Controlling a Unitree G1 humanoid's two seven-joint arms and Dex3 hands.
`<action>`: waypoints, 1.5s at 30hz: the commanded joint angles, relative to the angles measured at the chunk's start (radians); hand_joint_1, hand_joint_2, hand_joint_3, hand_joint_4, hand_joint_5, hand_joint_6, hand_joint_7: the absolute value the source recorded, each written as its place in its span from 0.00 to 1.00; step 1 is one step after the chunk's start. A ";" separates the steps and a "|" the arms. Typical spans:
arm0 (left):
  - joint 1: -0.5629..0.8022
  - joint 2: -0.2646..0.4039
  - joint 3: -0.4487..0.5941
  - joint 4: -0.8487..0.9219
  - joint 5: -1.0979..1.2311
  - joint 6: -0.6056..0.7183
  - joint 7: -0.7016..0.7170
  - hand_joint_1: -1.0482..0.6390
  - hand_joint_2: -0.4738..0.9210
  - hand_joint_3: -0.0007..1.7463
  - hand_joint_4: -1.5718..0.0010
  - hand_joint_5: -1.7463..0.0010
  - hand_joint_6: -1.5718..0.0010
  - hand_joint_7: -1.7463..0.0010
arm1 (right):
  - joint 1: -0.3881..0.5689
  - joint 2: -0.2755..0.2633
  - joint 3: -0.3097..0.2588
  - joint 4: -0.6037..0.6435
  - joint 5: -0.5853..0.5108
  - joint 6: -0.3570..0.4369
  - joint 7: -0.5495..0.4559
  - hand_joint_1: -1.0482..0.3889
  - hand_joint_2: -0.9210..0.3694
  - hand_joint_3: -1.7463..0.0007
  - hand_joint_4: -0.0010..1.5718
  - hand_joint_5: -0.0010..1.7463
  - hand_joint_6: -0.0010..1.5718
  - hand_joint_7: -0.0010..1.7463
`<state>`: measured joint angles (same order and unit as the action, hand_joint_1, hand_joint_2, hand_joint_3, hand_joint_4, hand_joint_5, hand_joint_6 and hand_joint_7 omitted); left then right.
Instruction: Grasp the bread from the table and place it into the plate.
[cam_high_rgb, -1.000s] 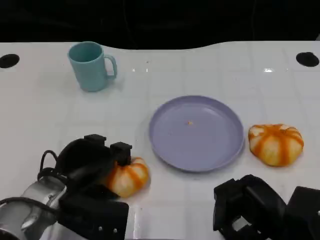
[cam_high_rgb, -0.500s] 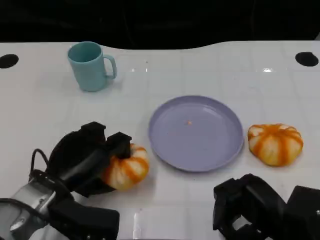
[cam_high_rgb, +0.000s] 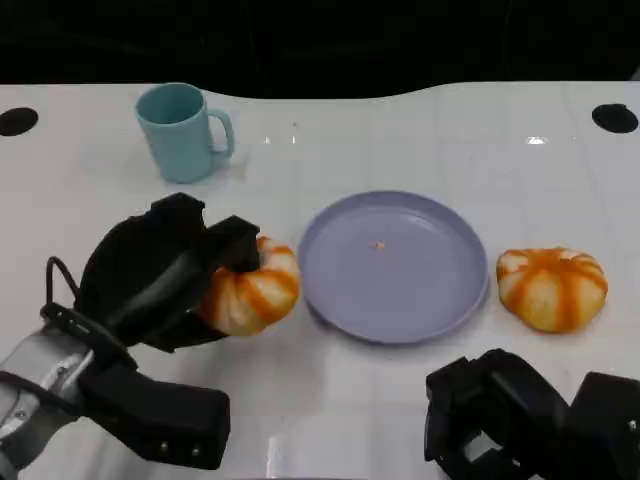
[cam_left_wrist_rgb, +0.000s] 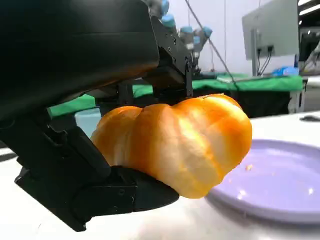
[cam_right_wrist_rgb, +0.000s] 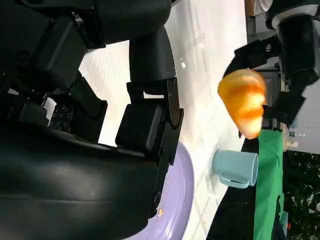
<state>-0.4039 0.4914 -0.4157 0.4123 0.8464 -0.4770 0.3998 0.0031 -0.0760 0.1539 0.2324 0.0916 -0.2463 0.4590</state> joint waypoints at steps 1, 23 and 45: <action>-0.001 -0.001 0.021 -0.069 -0.026 0.020 -0.062 0.49 0.76 0.63 0.46 0.00 0.58 0.00 | 0.011 -0.005 -0.003 -0.001 0.008 -0.017 0.006 0.00 0.62 0.27 0.98 0.72 1.00 0.57; -0.208 -0.237 -0.028 0.030 -0.070 0.116 -0.238 0.50 0.66 0.65 0.42 0.00 0.57 0.00 | 0.039 0.013 0.007 -0.035 0.014 0.010 -0.003 0.00 0.64 0.26 0.99 0.72 1.00 0.58; -0.490 -0.370 -0.099 0.487 -0.068 0.076 -0.182 0.49 0.71 0.60 0.44 0.00 0.58 0.00 | 0.038 0.016 0.026 -0.027 -0.025 -0.022 -0.027 0.00 0.63 0.26 0.97 0.74 1.00 0.56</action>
<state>-0.8626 0.1233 -0.5064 0.8644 0.7868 -0.3886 0.2031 0.0390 -0.0522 0.1852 0.2148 0.0621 -0.2670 0.4349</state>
